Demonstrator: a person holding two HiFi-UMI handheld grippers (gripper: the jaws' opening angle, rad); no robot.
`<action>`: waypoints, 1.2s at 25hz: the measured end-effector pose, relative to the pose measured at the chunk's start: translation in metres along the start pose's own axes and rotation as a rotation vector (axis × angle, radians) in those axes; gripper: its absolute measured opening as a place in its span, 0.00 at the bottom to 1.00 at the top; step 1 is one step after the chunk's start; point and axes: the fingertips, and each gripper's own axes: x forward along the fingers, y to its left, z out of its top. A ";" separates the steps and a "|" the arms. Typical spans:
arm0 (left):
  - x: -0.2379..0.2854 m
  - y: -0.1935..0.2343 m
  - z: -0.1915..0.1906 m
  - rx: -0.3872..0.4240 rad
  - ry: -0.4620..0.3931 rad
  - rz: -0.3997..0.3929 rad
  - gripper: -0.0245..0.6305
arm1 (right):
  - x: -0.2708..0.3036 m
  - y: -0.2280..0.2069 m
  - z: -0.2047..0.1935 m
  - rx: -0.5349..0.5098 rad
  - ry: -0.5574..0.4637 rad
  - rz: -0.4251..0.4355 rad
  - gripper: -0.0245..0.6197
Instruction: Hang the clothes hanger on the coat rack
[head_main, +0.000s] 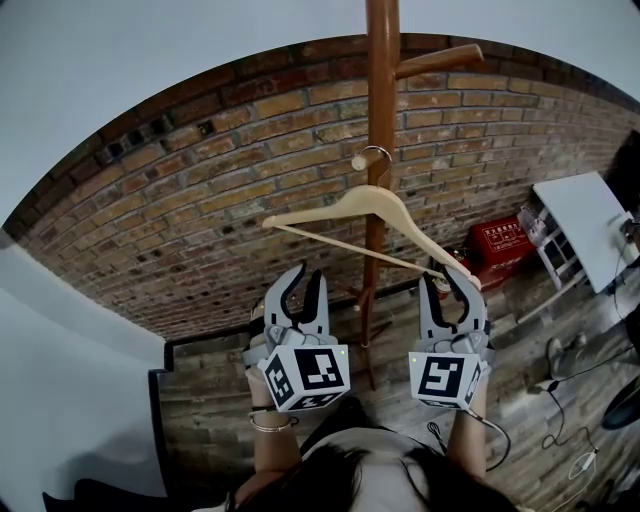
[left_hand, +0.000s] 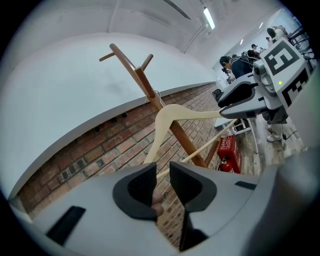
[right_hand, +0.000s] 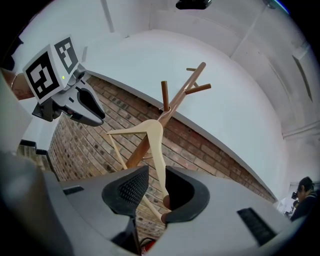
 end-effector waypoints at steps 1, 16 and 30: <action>-0.003 -0.001 0.001 0.000 -0.003 0.003 0.17 | -0.003 0.000 0.000 0.003 -0.003 -0.002 0.22; -0.060 -0.022 0.015 -0.068 -0.042 0.007 0.11 | -0.059 0.001 0.005 0.076 -0.048 -0.002 0.12; -0.128 -0.046 0.027 -0.161 -0.071 0.001 0.07 | -0.124 0.004 0.010 0.160 -0.103 0.013 0.11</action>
